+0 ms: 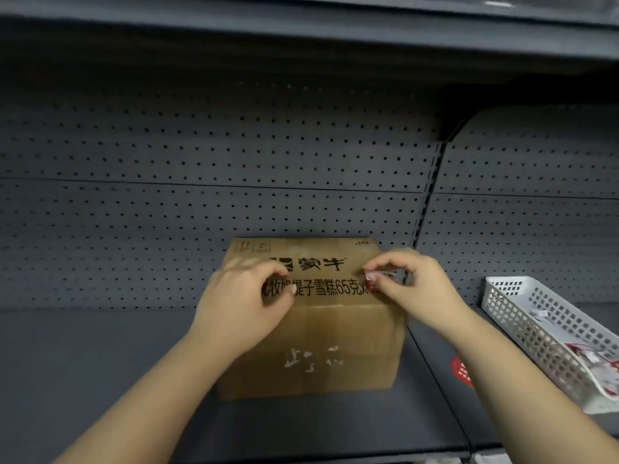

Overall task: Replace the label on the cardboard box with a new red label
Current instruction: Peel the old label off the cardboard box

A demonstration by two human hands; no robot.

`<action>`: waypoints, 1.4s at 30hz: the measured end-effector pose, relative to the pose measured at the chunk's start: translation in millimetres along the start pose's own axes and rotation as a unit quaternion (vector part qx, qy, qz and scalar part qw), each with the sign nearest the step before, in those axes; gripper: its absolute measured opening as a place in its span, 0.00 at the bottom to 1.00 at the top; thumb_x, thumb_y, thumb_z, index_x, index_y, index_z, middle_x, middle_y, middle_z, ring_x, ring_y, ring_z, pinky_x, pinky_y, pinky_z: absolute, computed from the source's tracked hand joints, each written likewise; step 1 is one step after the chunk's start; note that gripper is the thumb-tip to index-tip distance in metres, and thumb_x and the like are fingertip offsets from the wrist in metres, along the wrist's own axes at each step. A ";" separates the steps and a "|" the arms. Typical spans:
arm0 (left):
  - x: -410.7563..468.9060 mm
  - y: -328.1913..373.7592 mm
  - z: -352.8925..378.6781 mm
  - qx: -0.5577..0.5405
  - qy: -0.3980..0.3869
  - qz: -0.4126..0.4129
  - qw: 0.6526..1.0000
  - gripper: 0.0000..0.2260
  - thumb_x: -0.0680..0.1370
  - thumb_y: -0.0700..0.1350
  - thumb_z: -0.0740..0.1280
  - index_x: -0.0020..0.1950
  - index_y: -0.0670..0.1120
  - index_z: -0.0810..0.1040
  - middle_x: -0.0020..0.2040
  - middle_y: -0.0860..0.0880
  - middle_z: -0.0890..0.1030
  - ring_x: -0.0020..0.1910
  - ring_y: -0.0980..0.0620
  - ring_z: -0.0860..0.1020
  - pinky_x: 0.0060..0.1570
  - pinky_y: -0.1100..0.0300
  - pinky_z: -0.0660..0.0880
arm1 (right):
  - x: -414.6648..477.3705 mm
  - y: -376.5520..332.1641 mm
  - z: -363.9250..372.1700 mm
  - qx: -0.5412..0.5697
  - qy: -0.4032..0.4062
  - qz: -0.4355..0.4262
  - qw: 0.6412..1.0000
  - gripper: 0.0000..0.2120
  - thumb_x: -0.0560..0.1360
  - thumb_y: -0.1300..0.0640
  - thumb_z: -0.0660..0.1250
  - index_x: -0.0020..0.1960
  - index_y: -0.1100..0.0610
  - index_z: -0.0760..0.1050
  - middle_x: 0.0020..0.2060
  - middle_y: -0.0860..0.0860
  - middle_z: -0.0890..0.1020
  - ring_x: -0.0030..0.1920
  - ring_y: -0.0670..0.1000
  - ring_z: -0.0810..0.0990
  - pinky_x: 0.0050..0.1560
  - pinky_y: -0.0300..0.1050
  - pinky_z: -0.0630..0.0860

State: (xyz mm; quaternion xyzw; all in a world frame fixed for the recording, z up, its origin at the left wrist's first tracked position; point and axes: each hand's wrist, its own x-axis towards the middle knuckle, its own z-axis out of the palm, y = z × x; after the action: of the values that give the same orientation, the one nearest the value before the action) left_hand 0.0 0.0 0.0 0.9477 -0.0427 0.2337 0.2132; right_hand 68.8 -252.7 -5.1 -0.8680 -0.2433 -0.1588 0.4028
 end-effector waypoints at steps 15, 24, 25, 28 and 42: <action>10.9 -15.8 22.1 0.081 -0.030 0.041 0.995 0.21 0.73 0.63 0.58 0.57 0.56 0.81 0.56 0.56 0.84 0.56 0.53 0.81 0.49 0.55 0.77 | 35.2 38.8 7.7 -0.022 -0.066 0.040 0.997 0.09 0.71 0.58 0.71 0.49 0.47 0.84 0.54 0.43 0.82 0.61 0.45 0.74 0.68 0.48 0.66; 8.4 -15.3 23.8 0.104 -0.026 0.013 0.994 0.21 0.72 0.64 0.58 0.58 0.59 0.80 0.54 0.55 0.84 0.50 0.52 0.83 0.35 0.62 0.72 | 55.3 35.5 -7.6 -0.077 -0.153 -0.044 0.984 0.02 0.71 0.56 0.72 0.43 0.52 0.82 0.46 0.48 0.83 0.51 0.45 0.79 0.57 0.45 0.75; 8.3 -14.8 24.2 0.100 -0.025 0.009 0.995 0.21 0.72 0.65 0.58 0.58 0.59 0.80 0.55 0.55 0.84 0.50 0.52 0.83 0.37 0.60 0.75 | 56.9 36.0 -8.2 -0.085 -0.157 -0.051 0.983 0.02 0.71 0.56 0.72 0.43 0.52 0.81 0.46 0.48 0.83 0.52 0.46 0.79 0.57 0.47 0.75; 8.5 -13.1 24.2 0.098 -0.025 0.000 0.995 0.21 0.72 0.66 0.57 0.59 0.61 0.78 0.56 0.56 0.83 0.51 0.51 0.83 0.38 0.59 0.76 | 56.8 39.2 -7.8 -0.115 -0.159 -0.087 0.977 0.01 0.73 0.56 0.70 0.44 0.54 0.79 0.47 0.49 0.82 0.53 0.48 0.78 0.57 0.48 0.75; 8.6 -13.3 22.1 0.056 -0.021 -0.018 0.998 0.23 0.69 0.70 0.56 0.59 0.66 0.76 0.59 0.61 0.80 0.57 0.55 0.79 0.49 0.56 0.77 | 47.6 53.7 -10.2 -0.010 -0.077 -0.057 0.995 0.05 0.78 0.61 0.61 0.45 0.56 0.73 0.43 0.45 0.83 0.49 0.42 0.81 0.52 0.36 0.76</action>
State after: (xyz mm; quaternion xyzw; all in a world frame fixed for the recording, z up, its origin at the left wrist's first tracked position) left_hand 19.4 2.9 -18.8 0.9634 -0.0169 0.2121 0.1630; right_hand 137.1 -276.5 -9.7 -0.8661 -0.3212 -0.1169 0.3648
